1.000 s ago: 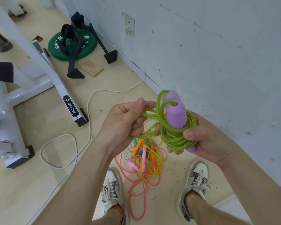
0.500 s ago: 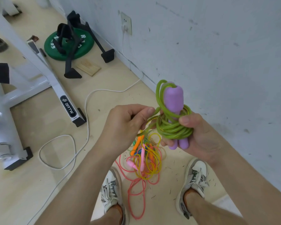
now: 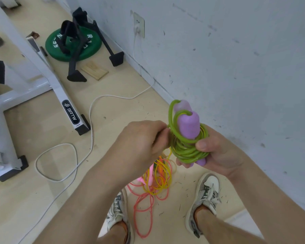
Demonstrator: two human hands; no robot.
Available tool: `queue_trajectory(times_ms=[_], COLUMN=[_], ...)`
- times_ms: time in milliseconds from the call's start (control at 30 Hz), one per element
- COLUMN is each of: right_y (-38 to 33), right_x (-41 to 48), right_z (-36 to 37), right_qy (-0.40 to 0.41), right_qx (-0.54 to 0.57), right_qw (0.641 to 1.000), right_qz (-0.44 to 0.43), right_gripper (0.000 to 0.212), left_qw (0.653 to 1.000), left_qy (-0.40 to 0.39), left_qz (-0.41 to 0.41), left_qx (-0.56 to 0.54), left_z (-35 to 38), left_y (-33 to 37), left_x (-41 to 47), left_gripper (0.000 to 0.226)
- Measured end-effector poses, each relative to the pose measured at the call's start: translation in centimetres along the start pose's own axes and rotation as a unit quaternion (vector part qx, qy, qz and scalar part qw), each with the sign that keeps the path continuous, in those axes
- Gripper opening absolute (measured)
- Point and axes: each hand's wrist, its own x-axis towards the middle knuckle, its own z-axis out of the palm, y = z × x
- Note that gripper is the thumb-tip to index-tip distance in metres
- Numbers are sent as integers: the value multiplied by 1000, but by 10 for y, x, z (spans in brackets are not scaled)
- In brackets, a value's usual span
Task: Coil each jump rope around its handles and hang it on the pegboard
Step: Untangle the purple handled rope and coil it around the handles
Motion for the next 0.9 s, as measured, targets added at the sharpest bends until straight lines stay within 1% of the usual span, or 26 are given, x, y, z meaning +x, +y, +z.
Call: queue_trajectory(times_ms=[33, 67, 100, 133, 200, 233, 267, 333, 400, 467, 600, 733, 767, 833, 900], right_y=[-1, -1, -2, -2, -4, -5, -6, -4, -4, -3, -7, -9, -9, -11, -12], right_x=[-1, -1, -2, -2, -4, -4, -4, -2, -1, -1, -1, -2, -1, 0, 0], right_z=[-3, -5, -7, -8, -7, -6, -6, -7, -6, -5, -3, -3, -1, 2, 3], right_qy=[10, 24, 33, 35, 36, 43, 48, 51, 55, 57, 53, 44, 43, 54, 62], right_qx=[-18, -37, -54, -72, -106, -115, -121, -131, -130, -142, -151, -167, -175, -190, -187], right_qw=[1000, 999, 997, 996, 993, 992, 991, 990, 989, 987, 986, 983, 982, 978, 977], right_qz=[9, 18, 31, 37, 33, 35, 36, 33, 34, 42, 51, 60, 64, 71, 75], right_gripper=[29, 42, 57, 64, 61, 61, 63, 62, 59, 58, 48, 45, 45, 48, 55], left_qw=[1000, 998, 992, 974, 926, 911, 903, 895, 890, 885, 862, 826, 824, 835, 840], left_qy=[11, 28, 46, 61, 62, 50, 33, 9, 3, 13, 36, 46, 45, 44, 47], left_qz=[-4, -14, -40, -75, -108, -113, -113, -109, -103, -99, -103, -130, -133, -130, -136], left_qx=[-7, -47, -115, -204, -356, -393, -413, -433, -443, -455, -494, -547, -549, -533, -524], left_z=[1, 2, 2, 1, -1, -1, -1, 1, 2, 3, 5, 4, 5, 7, 9], left_y=[1, -1, -3, -6, -11, -13, -13, -14, -13, -14, -11, -9, -9, -7, -4], left_x=[0, 0, -1, -1, -1, -2, -2, -4, -5, -5, -5, -1, 0, 0, 0], left_gripper=[30, 30, 28, 26, 24, 24, 24, 23, 22, 20, 20, 15, 15, 7, 8])
